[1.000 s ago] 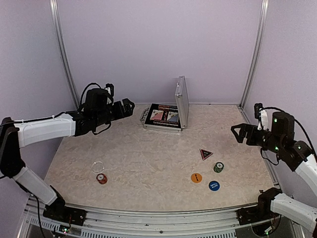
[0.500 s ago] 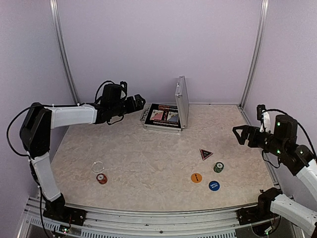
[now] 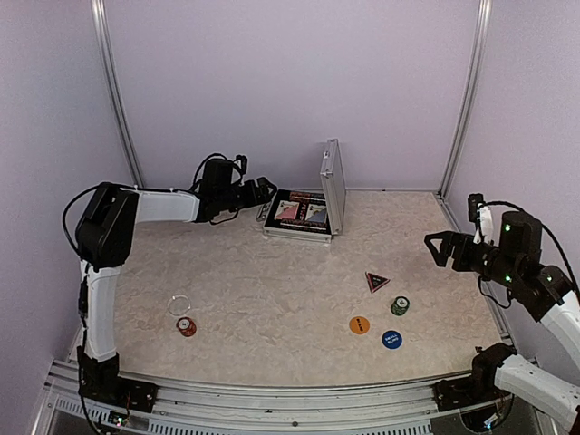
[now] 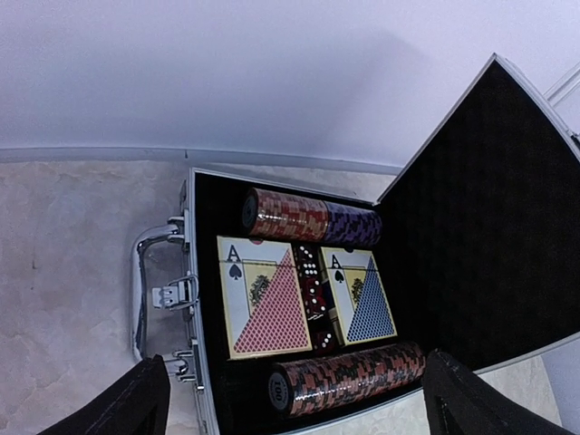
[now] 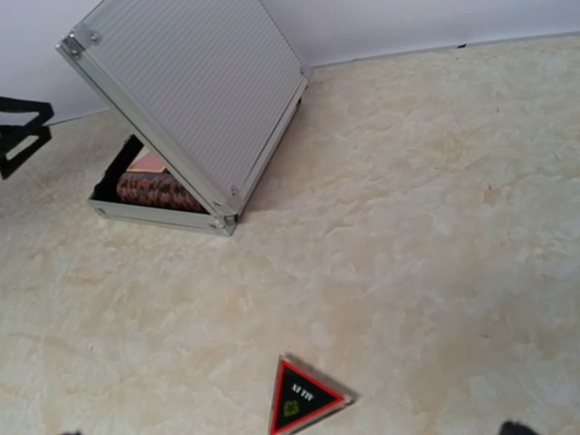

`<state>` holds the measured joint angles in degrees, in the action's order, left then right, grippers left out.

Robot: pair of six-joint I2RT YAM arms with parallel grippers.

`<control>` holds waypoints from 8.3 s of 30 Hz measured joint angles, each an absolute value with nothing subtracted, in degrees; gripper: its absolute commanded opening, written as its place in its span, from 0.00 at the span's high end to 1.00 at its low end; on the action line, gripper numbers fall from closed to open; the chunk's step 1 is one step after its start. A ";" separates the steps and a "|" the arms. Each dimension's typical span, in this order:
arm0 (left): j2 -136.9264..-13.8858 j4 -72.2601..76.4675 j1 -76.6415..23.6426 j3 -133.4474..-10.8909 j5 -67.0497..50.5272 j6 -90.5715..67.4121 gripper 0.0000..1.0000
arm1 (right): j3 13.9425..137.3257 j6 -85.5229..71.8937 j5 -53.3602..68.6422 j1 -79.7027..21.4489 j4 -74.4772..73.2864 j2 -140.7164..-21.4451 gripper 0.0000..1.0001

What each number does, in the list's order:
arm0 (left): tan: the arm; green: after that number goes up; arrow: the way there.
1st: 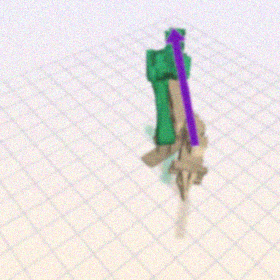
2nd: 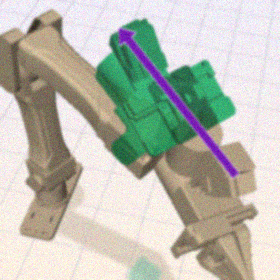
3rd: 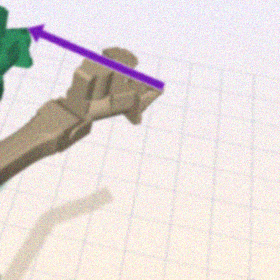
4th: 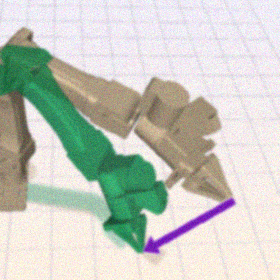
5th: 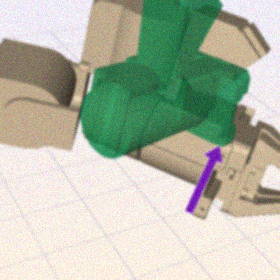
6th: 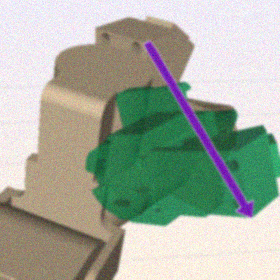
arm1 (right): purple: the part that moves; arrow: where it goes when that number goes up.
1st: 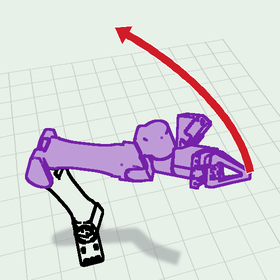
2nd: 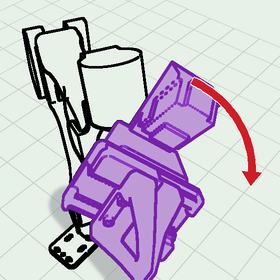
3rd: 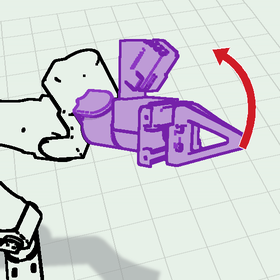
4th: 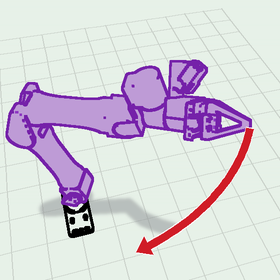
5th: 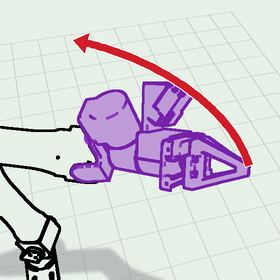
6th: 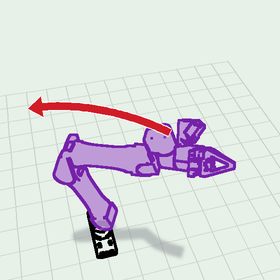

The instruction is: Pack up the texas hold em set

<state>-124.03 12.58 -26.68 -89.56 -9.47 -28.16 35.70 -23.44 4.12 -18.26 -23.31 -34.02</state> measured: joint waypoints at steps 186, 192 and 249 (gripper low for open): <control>-107.00 19.11 -39.29 -65.14 -22.24 -46.39 0.12 | 35.22 -27.81 4.78 -18.28 -18.48 -45.50 0.75; -104.22 22.17 -40.03 -58.63 -21.76 -46.92 0.01 | 37.26 -29.43 5.76 -18.35 -12.60 -55.79 1.00; -127.57 30.87 -33.50 -73.14 -21.54 -50.35 0.01 | 64.86 -37.19 14.22 -15.18 11.09 -114.26 1.00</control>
<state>-127.57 30.87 -33.50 -73.14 -21.54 -50.35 64.86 -37.19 14.22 -15.18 11.09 -114.26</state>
